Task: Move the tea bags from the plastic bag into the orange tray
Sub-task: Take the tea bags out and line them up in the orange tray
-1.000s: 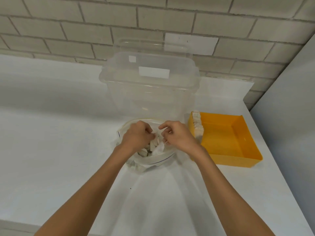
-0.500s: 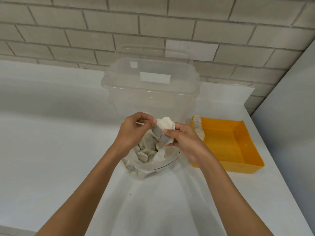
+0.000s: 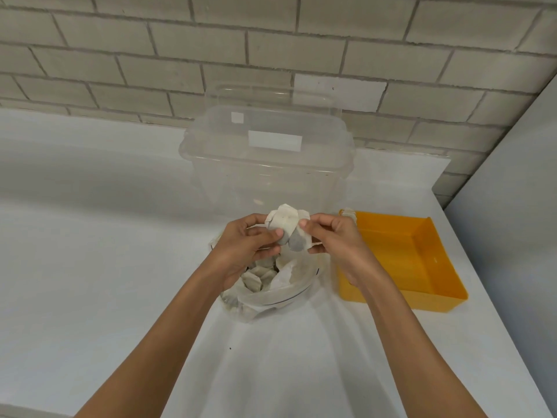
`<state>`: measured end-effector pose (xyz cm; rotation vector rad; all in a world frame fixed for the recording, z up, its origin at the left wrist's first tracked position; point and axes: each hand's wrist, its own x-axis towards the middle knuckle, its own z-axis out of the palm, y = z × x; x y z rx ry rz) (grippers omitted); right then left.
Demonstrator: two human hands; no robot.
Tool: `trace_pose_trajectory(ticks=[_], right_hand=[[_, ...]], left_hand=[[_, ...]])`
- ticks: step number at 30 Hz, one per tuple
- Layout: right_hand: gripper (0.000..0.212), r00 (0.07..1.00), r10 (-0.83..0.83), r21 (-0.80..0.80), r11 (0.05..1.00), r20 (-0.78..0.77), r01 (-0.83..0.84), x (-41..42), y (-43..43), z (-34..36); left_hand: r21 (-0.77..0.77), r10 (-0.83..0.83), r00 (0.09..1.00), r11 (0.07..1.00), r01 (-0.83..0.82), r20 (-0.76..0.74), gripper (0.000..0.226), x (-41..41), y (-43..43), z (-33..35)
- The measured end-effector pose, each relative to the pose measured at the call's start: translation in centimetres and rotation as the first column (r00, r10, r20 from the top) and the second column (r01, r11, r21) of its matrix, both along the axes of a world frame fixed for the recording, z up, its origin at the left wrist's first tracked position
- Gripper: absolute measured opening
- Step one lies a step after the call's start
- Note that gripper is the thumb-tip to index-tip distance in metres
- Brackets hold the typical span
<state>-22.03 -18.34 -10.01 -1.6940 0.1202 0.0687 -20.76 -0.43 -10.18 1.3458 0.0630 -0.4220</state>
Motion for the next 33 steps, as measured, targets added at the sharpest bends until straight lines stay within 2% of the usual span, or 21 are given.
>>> trace_pose_trajectory(ticks=[6, 12, 16, 19, 22, 29, 33], right_hand=[[0.009, 0.99, -0.107, -0.059, 0.992, 0.092, 0.113, 0.0, -1.7, 0.6], [0.007, 0.978, -0.202, -0.138, 0.969, 0.044, 0.206, -0.8, -6.5, 1.3], [0.01, 0.964, -0.261, -0.278, 0.931, -0.054, 0.237, -1.2, -10.1, -0.1], [0.012, 0.95, -0.242, -0.393, 0.908, -0.199, 0.149, -0.9, -11.0, -2.0], [0.019, 0.933, -0.234, -0.41, 0.906, -0.273, 0.107, -0.4, -10.6, -3.8], [0.01, 0.932, -0.294, -0.385, 0.902, -0.21, 0.197, 0.4, -9.6, -5.2], [0.015, 0.94, -0.316, -0.434, 0.871, -0.132, 0.231, -0.1, -9.9, -5.0]], left_hand=[[-0.048, 0.033, 0.999, 0.998, -0.034, -0.026, 0.03, 0.1, -0.7, -0.6], [-0.033, -0.025, 0.999, 0.999, 0.024, -0.026, 0.025, -0.1, -2.9, -0.7], [-0.01, -0.053, 0.998, 0.999, 0.052, -0.021, 0.025, -0.1, -4.0, -0.8], [0.002, -0.068, 0.997, 0.998, 0.068, -0.021, 0.021, -0.2, -4.7, -0.9], [0.009, -0.084, 0.996, 0.996, 0.084, -0.021, 0.021, -0.2, -5.1, -1.0], [-0.01, -0.086, 0.996, 0.996, 0.086, -0.017, 0.021, -0.3, -5.5, -1.1], [-0.012, -0.095, 0.995, 0.995, 0.095, -0.019, 0.025, -0.3, -6.1, -1.1]])
